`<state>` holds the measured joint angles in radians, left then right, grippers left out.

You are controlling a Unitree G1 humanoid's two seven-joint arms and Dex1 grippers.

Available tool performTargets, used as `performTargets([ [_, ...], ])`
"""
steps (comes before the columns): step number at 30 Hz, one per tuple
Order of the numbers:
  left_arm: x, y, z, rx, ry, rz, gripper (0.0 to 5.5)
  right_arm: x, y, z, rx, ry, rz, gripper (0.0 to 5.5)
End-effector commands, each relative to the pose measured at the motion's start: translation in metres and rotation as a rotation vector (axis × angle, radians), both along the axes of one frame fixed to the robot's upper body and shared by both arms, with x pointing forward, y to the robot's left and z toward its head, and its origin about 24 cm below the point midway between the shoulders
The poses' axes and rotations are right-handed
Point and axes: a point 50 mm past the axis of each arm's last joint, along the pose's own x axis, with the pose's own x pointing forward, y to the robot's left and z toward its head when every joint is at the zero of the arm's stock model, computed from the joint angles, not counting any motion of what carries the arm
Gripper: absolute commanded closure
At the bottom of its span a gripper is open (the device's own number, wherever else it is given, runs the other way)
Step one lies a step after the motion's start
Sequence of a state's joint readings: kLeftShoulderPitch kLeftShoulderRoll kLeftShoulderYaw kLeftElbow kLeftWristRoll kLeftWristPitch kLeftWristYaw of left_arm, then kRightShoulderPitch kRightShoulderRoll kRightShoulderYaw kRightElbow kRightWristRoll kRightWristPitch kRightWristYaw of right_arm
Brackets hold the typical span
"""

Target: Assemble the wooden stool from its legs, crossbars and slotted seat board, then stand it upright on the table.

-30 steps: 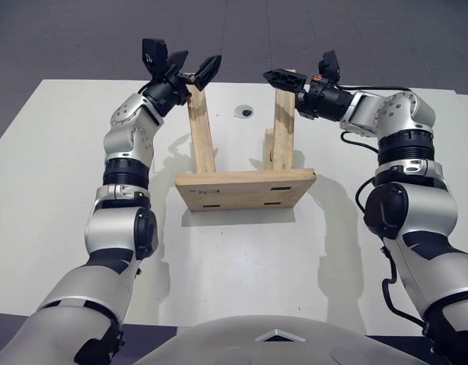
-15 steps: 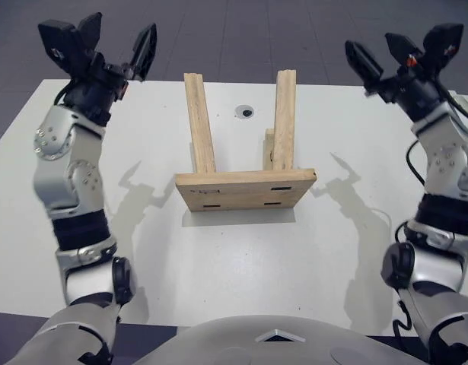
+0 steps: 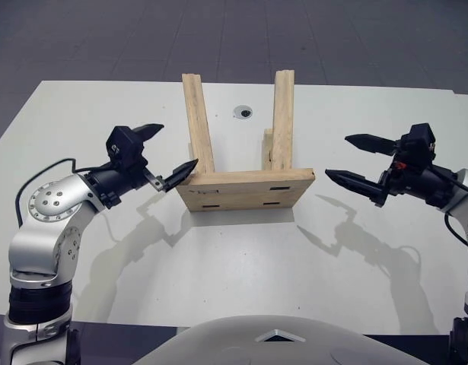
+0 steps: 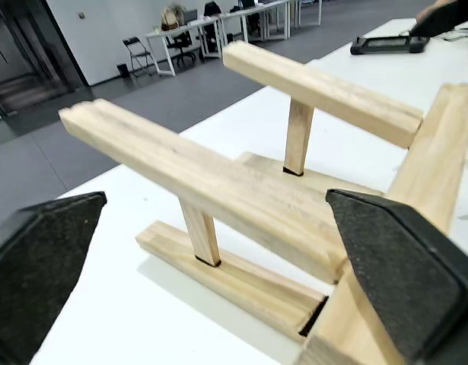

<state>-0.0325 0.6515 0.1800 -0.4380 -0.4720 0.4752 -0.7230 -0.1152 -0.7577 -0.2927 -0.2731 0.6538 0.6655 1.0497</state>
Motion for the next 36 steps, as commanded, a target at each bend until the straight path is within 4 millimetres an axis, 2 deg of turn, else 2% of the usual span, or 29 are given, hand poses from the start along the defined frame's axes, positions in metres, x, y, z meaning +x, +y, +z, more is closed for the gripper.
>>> performTargets([
  [1, -0.004, 0.010, -0.003, 0.010, 0.046, -0.042, 0.13, 0.003, 0.005, -0.011, -0.013, 0.035, 0.043, 0.10],
  [6, -0.009, 0.014, -0.003, -0.034, 0.089, -0.101, 0.13, 0.001, 0.010, -0.022, -0.011, 0.068, 0.068, 0.10],
  [12, -0.017, 0.006, -0.017, -0.038, 0.172, -0.167, 0.13, 0.011, 0.015, -0.031, -0.020, 0.087, 0.091, 0.10],
  [15, -0.015, 0.004, -0.027, -0.044, 0.201, -0.160, 0.13, 0.015, 0.019, -0.032, -0.018, 0.091, 0.106, 0.10],
  [19, -0.010, -0.009, -0.039, -0.058, 0.221, -0.186, 0.76, 0.023, 0.026, -0.038, -0.018, 0.107, 0.132, 0.10],
  [25, -0.008, -0.011, -0.047, -0.076, 0.234, -0.199, 1.80, 0.023, 0.036, -0.044, -0.011, 0.128, 0.180, 1.04],
  [30, -0.006, -0.007, -0.043, -0.107, 0.236, -0.211, 2.66, 0.018, 0.042, -0.045, -0.006, 0.150, 0.220, 1.87],
  [36, -0.005, -0.007, -0.033, -0.147, 0.241, -0.270, 3.12, 0.015, 0.046, -0.040, -0.015, 0.175, 0.236, 2.77],
])
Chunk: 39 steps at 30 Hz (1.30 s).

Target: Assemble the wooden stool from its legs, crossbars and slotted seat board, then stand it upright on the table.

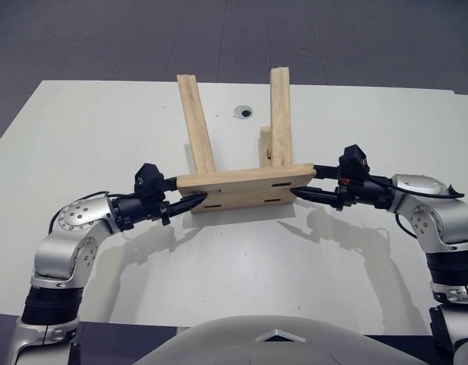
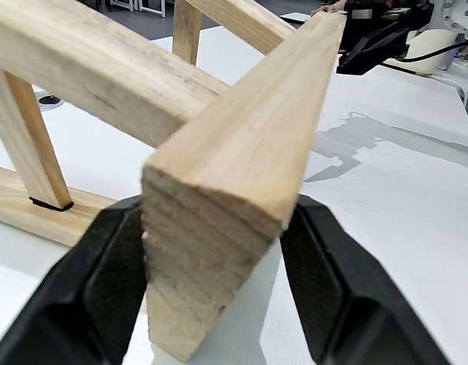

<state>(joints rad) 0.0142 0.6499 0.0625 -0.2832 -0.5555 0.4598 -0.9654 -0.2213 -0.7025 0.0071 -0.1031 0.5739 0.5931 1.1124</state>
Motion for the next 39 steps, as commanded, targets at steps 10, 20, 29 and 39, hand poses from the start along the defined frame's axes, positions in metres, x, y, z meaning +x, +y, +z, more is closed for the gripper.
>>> performTargets([
  [10, 0.023, -0.018, 0.082, -0.233, 0.051, -0.304, 3.22, -0.015, 0.033, 0.069, 0.007, 0.296, 0.217, 3.49],
  [20, 0.094, -0.036, 0.137, -0.378, 0.438, -0.057, 3.33, 0.078, 0.063, 0.141, 0.433, 0.448, -0.213, 3.48],
  [29, 0.167, -0.069, 0.155, -0.760, 0.587, 0.287, 3.56, 0.128, 0.104, 0.161, 0.993, 0.733, -0.734, 3.67],
  [39, 0.191, -0.072, 0.086, -0.593, 0.567, 0.544, 2.69, 0.154, 0.110, 0.137, 0.912, 0.663, -0.935, 2.77],
])
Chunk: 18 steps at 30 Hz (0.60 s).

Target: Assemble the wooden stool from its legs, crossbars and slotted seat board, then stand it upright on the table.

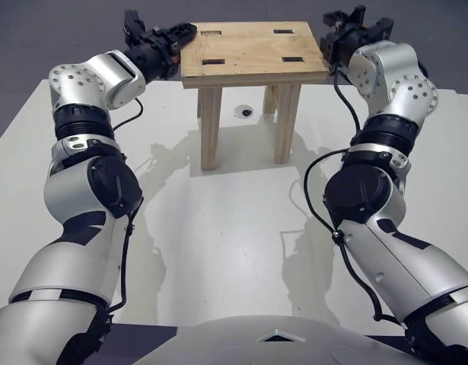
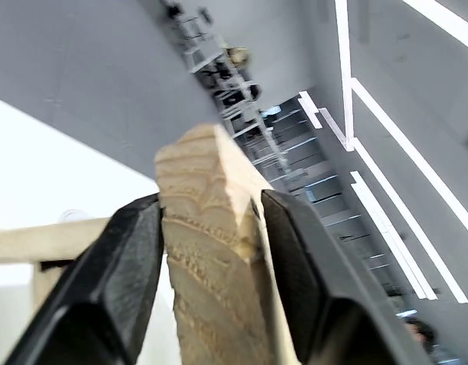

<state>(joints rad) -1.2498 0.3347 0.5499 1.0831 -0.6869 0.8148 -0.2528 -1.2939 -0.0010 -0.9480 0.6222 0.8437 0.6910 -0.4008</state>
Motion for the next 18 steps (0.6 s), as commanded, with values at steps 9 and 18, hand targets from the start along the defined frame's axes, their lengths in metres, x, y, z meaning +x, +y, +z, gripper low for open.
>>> performTargets([
  [9, -0.004, -0.022, -0.030, 0.562, -0.559, 0.077, 1.21, -0.024, 0.036, -0.038, -0.989, -0.315, -0.141, 1.43],
  [18, -0.064, 0.055, -0.007, 0.783, -0.753, 1.014, 0.10, -0.082, -0.039, -0.047, -1.557, -0.561, -0.818, 0.13],
])
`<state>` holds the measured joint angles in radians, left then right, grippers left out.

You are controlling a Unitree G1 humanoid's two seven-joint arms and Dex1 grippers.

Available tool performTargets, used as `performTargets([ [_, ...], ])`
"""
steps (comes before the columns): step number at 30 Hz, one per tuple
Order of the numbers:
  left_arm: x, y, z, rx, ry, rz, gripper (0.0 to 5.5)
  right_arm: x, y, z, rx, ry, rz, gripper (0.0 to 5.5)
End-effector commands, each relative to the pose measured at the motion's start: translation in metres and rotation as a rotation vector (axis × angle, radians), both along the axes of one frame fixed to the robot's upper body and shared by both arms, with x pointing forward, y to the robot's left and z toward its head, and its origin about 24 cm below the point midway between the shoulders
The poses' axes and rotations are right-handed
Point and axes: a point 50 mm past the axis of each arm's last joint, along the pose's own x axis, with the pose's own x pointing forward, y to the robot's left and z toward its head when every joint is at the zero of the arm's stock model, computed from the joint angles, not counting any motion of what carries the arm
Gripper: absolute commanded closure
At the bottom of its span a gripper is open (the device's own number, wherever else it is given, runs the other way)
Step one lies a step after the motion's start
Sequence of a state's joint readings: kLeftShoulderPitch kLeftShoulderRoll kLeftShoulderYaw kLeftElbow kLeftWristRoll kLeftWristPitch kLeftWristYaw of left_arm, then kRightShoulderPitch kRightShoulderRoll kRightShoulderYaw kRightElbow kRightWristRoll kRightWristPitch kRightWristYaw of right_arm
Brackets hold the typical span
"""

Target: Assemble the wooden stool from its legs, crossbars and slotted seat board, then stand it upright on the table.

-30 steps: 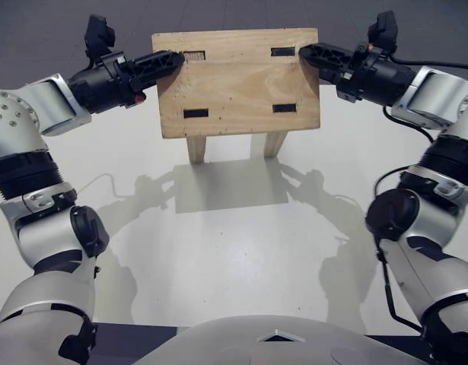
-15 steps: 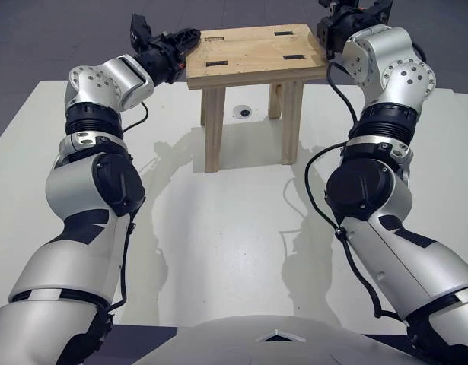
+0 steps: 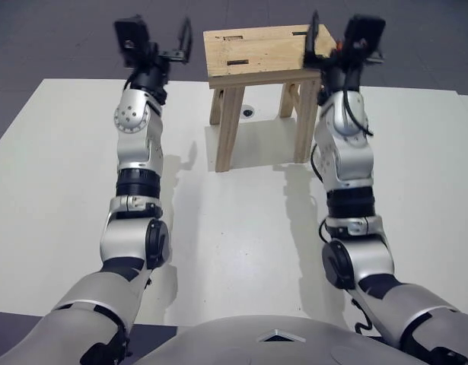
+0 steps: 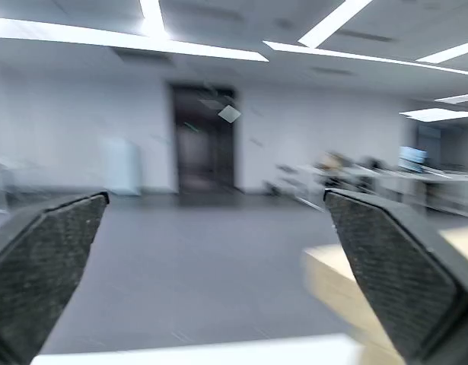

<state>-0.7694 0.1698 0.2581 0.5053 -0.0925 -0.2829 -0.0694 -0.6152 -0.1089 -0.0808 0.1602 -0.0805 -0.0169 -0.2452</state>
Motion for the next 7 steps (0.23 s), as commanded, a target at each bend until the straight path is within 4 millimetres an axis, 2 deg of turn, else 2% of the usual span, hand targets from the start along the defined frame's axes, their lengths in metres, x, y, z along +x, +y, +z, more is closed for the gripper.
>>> performTargets([
  [1, -0.025, 0.042, -0.008, -0.154, -0.034, 0.263, 0.10, -0.020, -0.037, 0.013, -0.153, -0.148, -0.173, 0.13],
  [4, -0.034, 0.059, -0.030, -0.288, 0.012, 0.256, 0.10, -0.020, -0.061, 0.007, -0.132, -0.117, -0.270, 0.13],
  [7, -0.046, 0.079, -0.048, -0.422, 0.043, 0.291, 0.10, -0.021, -0.074, 0.004, -0.092, -0.093, -0.318, 0.13],
])
